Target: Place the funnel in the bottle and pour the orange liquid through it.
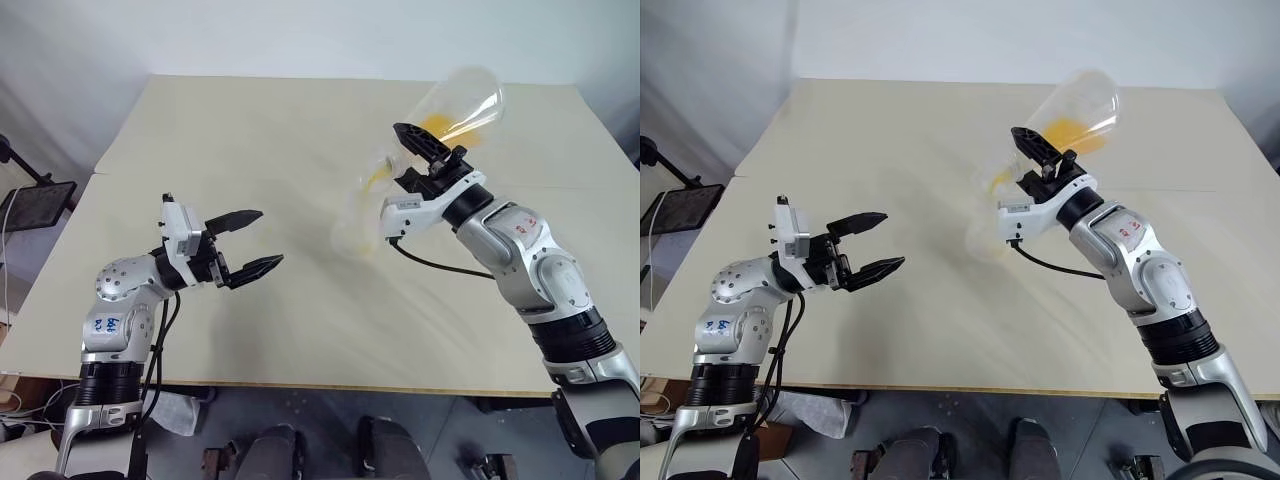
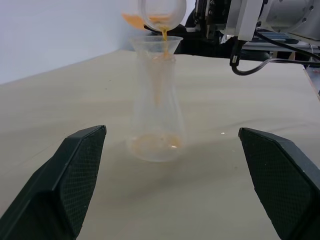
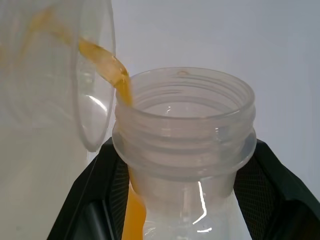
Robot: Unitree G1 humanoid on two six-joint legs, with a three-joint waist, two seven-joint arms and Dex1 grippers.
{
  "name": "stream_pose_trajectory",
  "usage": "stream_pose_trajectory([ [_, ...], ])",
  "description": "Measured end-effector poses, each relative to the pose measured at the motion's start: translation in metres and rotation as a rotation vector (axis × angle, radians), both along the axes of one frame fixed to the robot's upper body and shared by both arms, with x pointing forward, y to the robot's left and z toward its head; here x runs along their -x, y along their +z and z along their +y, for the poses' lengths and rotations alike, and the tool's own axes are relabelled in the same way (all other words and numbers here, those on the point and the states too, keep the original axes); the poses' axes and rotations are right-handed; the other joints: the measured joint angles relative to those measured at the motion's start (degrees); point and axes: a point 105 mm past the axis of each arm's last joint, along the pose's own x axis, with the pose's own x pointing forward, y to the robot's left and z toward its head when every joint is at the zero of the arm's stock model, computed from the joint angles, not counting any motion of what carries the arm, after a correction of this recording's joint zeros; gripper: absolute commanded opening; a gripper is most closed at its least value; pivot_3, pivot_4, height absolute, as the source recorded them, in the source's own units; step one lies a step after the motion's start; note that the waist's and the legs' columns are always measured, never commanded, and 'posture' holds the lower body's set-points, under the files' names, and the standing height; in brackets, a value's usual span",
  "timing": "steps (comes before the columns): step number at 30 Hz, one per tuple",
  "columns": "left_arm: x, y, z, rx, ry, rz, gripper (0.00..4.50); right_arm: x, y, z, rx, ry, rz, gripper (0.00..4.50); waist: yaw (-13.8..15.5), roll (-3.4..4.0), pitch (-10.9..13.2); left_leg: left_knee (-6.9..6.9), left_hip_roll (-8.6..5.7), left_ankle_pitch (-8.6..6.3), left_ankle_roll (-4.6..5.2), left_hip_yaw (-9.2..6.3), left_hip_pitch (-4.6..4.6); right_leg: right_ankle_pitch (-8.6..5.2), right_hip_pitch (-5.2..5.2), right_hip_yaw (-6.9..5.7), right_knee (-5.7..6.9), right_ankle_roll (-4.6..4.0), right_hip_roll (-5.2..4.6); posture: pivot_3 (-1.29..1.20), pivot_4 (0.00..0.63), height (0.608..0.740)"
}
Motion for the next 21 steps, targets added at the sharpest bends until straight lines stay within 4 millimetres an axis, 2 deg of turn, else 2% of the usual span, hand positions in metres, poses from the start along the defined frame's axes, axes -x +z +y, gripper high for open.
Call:
stream_pose_trajectory([
  [21, 0.0027, 0.0035, -0.0026, -0.002, -0.005, -0.013, 4.50, -0.0041, -0.0022, -0.0062, 0.030, -0.036, -0.020, 2.48, -0.01, 0.00, 0.00, 0.00, 0.01, 0.01, -0.02, 0.00, 0.00, 0.00, 0.00, 0.00, -0.01, 0.00, 0.01, 0.00, 0.150, 0.740],
])
